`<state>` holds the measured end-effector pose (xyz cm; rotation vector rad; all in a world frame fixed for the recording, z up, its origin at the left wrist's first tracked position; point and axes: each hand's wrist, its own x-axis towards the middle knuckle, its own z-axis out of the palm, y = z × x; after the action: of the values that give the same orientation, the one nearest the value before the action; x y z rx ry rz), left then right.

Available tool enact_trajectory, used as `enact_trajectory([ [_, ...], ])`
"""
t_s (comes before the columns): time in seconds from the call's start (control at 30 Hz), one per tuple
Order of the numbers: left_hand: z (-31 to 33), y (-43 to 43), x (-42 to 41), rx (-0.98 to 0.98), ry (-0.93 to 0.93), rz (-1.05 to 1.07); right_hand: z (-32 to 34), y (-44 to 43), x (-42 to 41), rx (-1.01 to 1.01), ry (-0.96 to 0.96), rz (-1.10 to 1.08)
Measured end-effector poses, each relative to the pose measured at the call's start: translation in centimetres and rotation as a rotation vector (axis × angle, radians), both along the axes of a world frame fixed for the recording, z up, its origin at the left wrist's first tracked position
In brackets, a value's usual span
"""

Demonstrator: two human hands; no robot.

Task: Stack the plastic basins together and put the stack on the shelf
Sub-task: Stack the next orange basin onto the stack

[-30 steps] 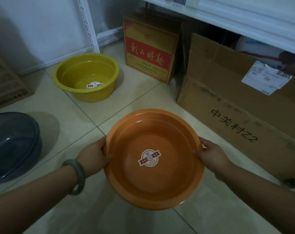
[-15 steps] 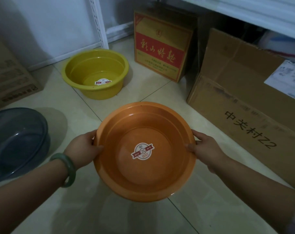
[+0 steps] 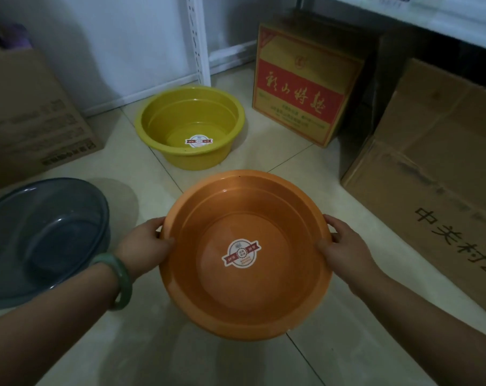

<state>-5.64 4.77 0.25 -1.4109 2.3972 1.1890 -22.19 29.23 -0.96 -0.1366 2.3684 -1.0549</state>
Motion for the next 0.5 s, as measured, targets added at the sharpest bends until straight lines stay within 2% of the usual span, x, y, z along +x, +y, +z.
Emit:
enact_trajectory([
  [0.17,0.0,-2.3,-1.4,0.209,0.149,0.163,1.0,-2.8,-2.6,-0.008,0.025,-0.002],
  [0.3,-0.6,-6.3,-3.2,0.31,0.315,0.289,1.9,-6.7,-6.0,-0.133,0.109,-0.008],
  [0.37,-0.8,-8.6,-4.3,0.348,0.398,0.355,2.0,-9.3,-7.4,-0.232,0.072,-0.053],
  [0.5,-1.5,-13.2,-6.8,0.36,0.496,0.471,1.1,-15.1,-8.9,-0.427,-0.12,-0.135],
])
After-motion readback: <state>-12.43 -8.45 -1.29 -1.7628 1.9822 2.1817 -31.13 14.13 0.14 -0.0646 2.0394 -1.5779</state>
